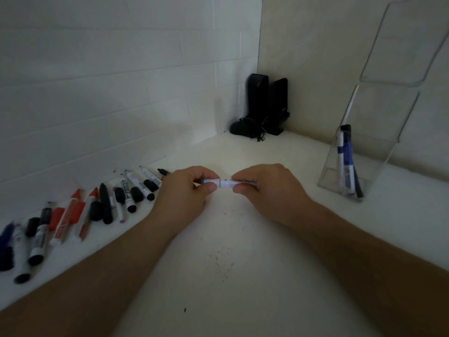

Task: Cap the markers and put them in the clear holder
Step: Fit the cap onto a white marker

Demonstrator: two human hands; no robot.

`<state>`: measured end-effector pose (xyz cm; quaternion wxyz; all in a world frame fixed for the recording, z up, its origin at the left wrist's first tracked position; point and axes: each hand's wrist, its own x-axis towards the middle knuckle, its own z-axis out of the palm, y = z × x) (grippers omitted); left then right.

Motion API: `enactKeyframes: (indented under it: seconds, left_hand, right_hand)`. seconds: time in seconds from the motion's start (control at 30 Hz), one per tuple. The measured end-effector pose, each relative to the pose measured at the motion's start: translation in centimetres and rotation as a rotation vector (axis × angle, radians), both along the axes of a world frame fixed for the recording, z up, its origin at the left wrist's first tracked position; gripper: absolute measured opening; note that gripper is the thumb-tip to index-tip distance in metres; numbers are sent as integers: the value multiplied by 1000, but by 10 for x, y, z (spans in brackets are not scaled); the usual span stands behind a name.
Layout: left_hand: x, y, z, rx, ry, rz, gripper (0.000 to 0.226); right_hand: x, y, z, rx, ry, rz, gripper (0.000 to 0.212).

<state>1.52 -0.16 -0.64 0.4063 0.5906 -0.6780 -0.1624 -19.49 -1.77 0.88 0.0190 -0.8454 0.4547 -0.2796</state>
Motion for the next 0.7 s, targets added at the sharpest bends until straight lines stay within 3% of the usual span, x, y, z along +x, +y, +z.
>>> enactKeyframes:
  seconds: [0.07, 0.17, 0.27, 0.37, 0.43, 0.6, 0.7]
  left_hand:
    - [-3, 0, 1, -2, 9, -18, 13]
    - [-8, 3, 0, -21, 19, -58, 12]
    - [-9, 6, -1, -57, 62, -52, 20]
    - [-11, 9, 2, -93, 23, -75, 26]
    - [-14, 13, 4, -153, -47, -126, 35]
    - [-33, 36, 3, -359, -380, -345, 37]
    - [-38, 42, 4, -429, -442, -410, 34]
  right_hand:
    - [0, 0, 1, -15, -6, -41, 25]
    - [5, 5, 5, -114, 216, -117, 39]
    - [9, 13, 9, -18, 222, -45, 55]
    - [3, 18, 19, -15, 216, -50, 28]
    - [-10, 24, 37, -57, 208, -99, 21]
    - [-66, 44, 111, -376, -103, -203, 18]
    - [-97, 50, 137, -374, -334, -344, 15]
